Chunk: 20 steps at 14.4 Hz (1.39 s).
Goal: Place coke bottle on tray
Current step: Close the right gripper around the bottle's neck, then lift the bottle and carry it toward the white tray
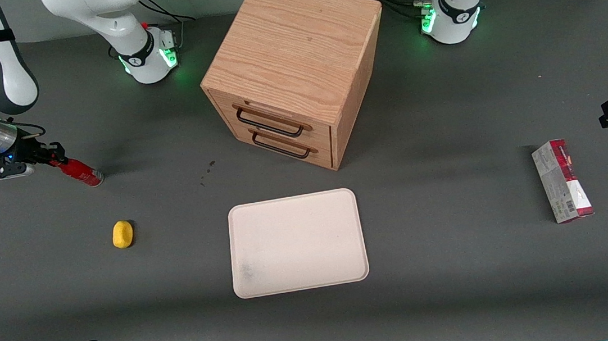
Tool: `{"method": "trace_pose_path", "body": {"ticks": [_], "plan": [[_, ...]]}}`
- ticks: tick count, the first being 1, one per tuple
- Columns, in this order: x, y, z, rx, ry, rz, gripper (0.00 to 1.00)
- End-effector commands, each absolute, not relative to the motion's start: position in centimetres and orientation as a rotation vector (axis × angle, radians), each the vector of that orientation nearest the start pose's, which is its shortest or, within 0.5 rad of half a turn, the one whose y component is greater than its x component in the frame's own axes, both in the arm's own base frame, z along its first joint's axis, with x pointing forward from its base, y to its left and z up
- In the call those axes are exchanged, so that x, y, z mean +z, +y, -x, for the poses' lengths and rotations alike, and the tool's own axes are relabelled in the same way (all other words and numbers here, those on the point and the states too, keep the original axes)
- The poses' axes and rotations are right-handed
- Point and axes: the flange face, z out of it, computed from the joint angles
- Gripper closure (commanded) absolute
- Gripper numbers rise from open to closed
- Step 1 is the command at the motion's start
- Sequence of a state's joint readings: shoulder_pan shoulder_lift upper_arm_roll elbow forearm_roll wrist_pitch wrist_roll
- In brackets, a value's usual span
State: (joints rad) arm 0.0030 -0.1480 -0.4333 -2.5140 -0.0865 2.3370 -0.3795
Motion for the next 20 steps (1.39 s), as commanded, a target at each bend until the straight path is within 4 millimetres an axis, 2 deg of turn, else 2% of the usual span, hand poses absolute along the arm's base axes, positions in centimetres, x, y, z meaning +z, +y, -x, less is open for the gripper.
{"method": "trace_pose_path", "body": {"ticks": [1, 3, 6, 7, 9, 11, 13, 15, 17, 19, 20], "plan": [[36.3, -19.1, -42.8, 0.067, -0.007, 3.139, 1.00], [39.5, -19.3, -45.0, 0.170, -0.005, 3.127, 1.00], [45.1, -17.8, -48.9, 0.298, -0.019, 3.131, 1.00], [47.0, -17.1, -49.9, 0.302, -0.035, 3.136, 1.00], [51.1, -16.8, -51.1, 0.288, 0.046, 3.129, 1.00], [55.1, -16.0, -53.2, 0.272, 0.089, 3.052, 1.00], [58.1, -15.4, -55.4, 0.326, 0.116, 3.057, 1.00], [59.5, -14.5, -57.7, 0.388, 0.152, 3.077, 1.00], [59.3, -11.7, -59.8, 0.414, 0.143, 3.093, 1.00], [59.0, -9.9, -61.2, 0.403, 0.233, 3.105, 1.00], [58.8, -8.1, -62.1, 0.389, 0.242, 3.100, 1.00]]}}
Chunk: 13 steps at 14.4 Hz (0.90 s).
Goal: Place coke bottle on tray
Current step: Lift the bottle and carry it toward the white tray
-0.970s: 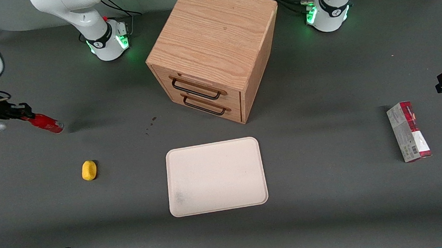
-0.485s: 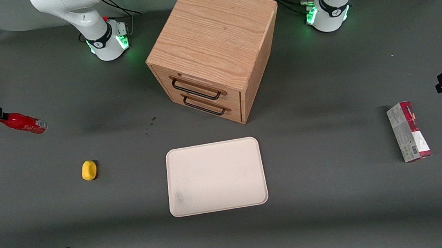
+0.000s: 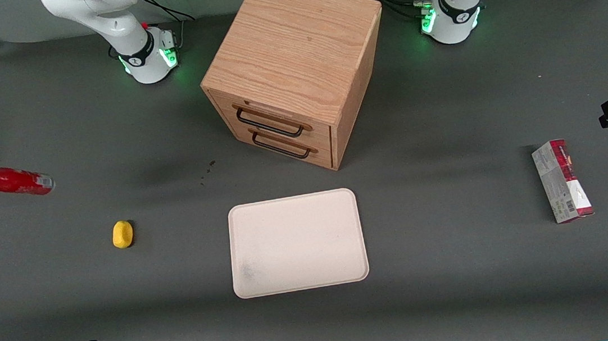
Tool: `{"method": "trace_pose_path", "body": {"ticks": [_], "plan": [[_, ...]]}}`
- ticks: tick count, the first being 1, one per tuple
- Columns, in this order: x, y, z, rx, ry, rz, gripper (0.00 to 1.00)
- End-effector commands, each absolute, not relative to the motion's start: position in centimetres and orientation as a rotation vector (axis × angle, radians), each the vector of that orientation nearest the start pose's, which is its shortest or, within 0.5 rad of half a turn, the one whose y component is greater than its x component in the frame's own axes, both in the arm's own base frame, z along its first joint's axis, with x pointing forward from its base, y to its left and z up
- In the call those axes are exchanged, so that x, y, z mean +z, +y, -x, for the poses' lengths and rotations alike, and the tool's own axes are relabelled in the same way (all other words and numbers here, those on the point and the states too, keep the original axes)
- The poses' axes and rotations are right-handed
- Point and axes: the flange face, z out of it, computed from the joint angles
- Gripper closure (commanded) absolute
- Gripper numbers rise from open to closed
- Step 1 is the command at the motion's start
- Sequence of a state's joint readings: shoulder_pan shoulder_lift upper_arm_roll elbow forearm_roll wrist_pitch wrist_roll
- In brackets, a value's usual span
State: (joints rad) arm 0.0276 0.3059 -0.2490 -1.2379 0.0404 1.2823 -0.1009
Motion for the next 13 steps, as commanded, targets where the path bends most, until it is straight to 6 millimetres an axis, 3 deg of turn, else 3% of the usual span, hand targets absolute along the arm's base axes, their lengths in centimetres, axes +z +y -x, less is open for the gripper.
{"method": "trace_pose_path", "body": {"ticks": [1, 7, 10, 13], "plan": [[58.3, -6.6, -63.1, 0.386, 0.282, 3.100, 1.00], [52.4, 5.6, -69.7, 0.306, 0.570, 3.013, 1.00], [48.9, 11.4, -71.3, 0.274, 0.687, 2.972, 1.00], [45.4, 15.6, -72.7, 0.202, 0.740, 2.948, 1.00]]}}
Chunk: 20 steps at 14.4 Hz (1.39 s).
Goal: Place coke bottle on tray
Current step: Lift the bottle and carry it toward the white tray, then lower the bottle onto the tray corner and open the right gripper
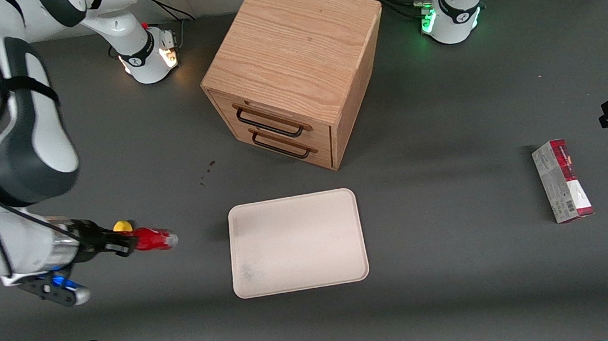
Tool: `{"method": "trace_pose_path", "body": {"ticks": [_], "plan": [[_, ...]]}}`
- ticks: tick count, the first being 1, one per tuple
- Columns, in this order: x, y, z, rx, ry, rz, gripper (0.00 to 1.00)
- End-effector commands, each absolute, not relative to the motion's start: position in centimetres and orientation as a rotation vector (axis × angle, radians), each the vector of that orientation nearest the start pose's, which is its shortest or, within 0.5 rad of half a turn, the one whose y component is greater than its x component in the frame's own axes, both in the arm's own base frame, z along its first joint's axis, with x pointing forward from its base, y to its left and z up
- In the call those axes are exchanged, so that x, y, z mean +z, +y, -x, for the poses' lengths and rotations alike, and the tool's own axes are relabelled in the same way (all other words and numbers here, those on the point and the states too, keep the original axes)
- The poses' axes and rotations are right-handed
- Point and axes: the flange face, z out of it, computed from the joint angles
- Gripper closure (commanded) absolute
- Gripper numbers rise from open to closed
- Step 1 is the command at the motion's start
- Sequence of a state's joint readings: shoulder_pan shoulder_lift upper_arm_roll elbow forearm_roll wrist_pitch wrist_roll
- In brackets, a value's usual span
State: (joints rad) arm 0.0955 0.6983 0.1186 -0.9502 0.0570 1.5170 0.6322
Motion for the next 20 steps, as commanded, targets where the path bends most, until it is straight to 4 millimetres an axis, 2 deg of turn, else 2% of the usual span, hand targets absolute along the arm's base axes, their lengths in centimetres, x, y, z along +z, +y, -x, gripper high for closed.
{"method": "trace_pose_path", "body": {"ticks": [1, 3, 4, 5, 8, 14, 16, 19, 20], "plan": [[44.7, 16.7, -73.1, 0.169, 0.784, 2.929, 1.00], [44.2, 18.7, -73.4, 0.121, 0.814, 2.907, 1.00], [43.5, 19.6, -73.6, 0.103, 0.827, 2.895, 1.00], [42.3, 21.2, -73.6, 0.090, 0.836, 2.896, 1.00], [40.0, 24.1, -74.4, -0.069, 0.894, 2.906, 1.00], [38.6, 26.2, -74.1, -0.080, 0.858, 2.915, 1.00], [37.1, 26.7, -74.3, -0.085, 0.855, 2.917, 1.00], [36.3, 28.0, -74.0, -0.098, 0.828, 2.933, 1.00], [35.5, 28.8, -73.8, -0.095, 0.814, 2.946, 1.00]]}}
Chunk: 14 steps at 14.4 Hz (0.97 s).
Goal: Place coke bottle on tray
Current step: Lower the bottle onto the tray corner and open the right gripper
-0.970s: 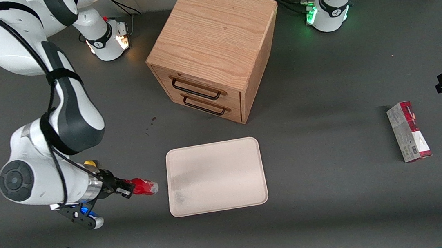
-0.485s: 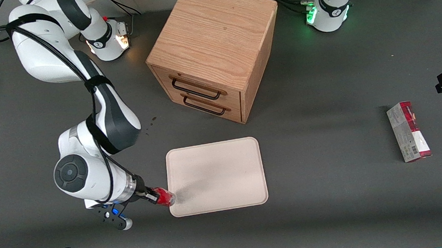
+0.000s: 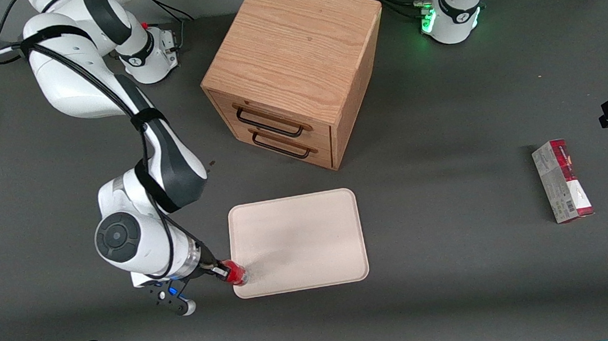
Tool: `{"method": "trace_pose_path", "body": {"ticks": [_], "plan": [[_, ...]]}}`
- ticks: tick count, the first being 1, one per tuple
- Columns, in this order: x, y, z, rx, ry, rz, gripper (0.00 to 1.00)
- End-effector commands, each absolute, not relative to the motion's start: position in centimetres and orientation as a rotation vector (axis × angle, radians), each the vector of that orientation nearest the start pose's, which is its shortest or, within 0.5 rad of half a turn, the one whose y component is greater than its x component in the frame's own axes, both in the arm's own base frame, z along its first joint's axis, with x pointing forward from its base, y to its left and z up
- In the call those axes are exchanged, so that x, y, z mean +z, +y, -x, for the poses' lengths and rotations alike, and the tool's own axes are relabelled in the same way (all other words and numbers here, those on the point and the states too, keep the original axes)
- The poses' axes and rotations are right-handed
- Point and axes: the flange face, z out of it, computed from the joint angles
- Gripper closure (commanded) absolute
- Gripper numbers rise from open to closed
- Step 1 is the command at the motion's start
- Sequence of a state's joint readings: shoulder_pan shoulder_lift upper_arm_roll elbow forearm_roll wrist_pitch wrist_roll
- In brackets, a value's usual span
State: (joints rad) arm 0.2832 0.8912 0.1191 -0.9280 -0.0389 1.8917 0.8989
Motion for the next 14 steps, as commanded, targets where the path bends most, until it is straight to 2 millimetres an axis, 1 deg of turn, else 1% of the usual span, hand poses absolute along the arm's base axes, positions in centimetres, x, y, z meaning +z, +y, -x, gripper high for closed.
{"method": "trace_pose_path", "body": {"ticks": [1, 3, 5, 9, 11, 14], "plan": [[35.4, 28.9, -73.8, -0.097, 0.814, 2.943, 1.00], [35.5, 29.1, -73.9, -0.112, 0.834, 2.929, 1.00], [35.1, 29.2, -73.8, -0.104, 0.833, 2.933, 1.00], [34.9, 29.4, -73.7, -0.111, 0.827, 2.943, 1.00], [34.2, 29.5, -73.7, -0.105, 0.825, 2.951, 1.00], [33.6, 29.5, -73.7, -0.098, 0.826, 2.955, 1.00]]}}
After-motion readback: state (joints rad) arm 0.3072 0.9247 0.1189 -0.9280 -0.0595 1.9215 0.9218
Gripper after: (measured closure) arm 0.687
